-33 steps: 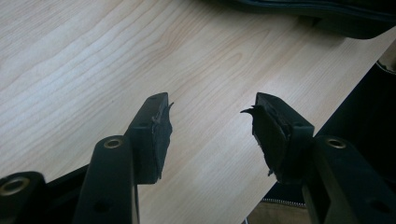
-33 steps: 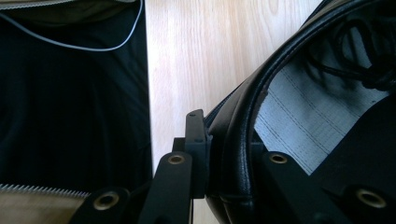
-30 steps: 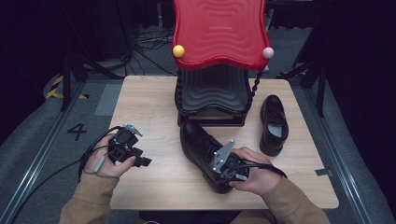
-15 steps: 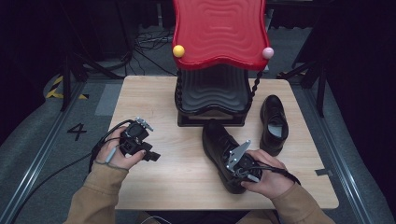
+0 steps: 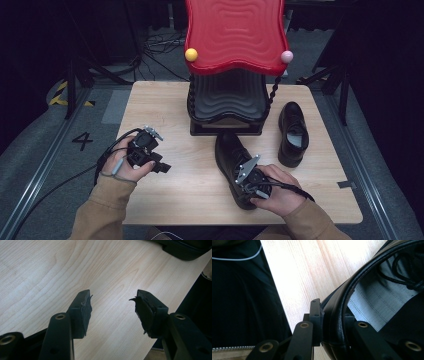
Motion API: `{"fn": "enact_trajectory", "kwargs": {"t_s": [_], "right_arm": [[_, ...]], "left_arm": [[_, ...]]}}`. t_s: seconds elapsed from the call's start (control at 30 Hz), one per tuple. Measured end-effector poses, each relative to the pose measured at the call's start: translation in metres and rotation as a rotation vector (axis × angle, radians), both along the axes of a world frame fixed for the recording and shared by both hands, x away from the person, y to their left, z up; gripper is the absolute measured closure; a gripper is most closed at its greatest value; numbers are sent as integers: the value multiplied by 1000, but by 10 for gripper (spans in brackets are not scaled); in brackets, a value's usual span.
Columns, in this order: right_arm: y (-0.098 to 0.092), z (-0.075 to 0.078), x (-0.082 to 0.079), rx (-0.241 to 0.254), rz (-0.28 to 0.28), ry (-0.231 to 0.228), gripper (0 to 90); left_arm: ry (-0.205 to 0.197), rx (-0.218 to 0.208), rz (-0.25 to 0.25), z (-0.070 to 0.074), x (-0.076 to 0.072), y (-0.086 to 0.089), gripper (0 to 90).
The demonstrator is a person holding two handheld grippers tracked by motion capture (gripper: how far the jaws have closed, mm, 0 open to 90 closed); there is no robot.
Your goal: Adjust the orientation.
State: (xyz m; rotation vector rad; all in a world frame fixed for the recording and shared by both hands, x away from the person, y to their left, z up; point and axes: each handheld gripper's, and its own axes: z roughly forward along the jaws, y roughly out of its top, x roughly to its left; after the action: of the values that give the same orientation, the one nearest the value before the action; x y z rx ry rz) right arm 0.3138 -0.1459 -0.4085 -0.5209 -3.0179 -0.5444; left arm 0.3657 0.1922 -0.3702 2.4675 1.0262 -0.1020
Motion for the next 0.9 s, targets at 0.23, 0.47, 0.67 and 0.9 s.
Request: {"fn": "enact_trajectory", "kwargs": {"t_s": [0.23, 0.47, 0.67, 0.9], "right_arm": [[-6, 3, -1, 21, -21, 68, 802], [-14, 5, 1, 6, -16, 87, 807], [-16, 4, 2, 7, -19, 101, 796], [-35, 25, 3, 122, -58, 60, 716]], "left_arm": [[0, -1, -3, 0, 2, -1, 473], [-2, -4, -7, 0, 3, -1, 471], [0, -7, -6, 0, 3, -1, 470], [-2, -10, -6, 1, 4, 0, 469]]}}
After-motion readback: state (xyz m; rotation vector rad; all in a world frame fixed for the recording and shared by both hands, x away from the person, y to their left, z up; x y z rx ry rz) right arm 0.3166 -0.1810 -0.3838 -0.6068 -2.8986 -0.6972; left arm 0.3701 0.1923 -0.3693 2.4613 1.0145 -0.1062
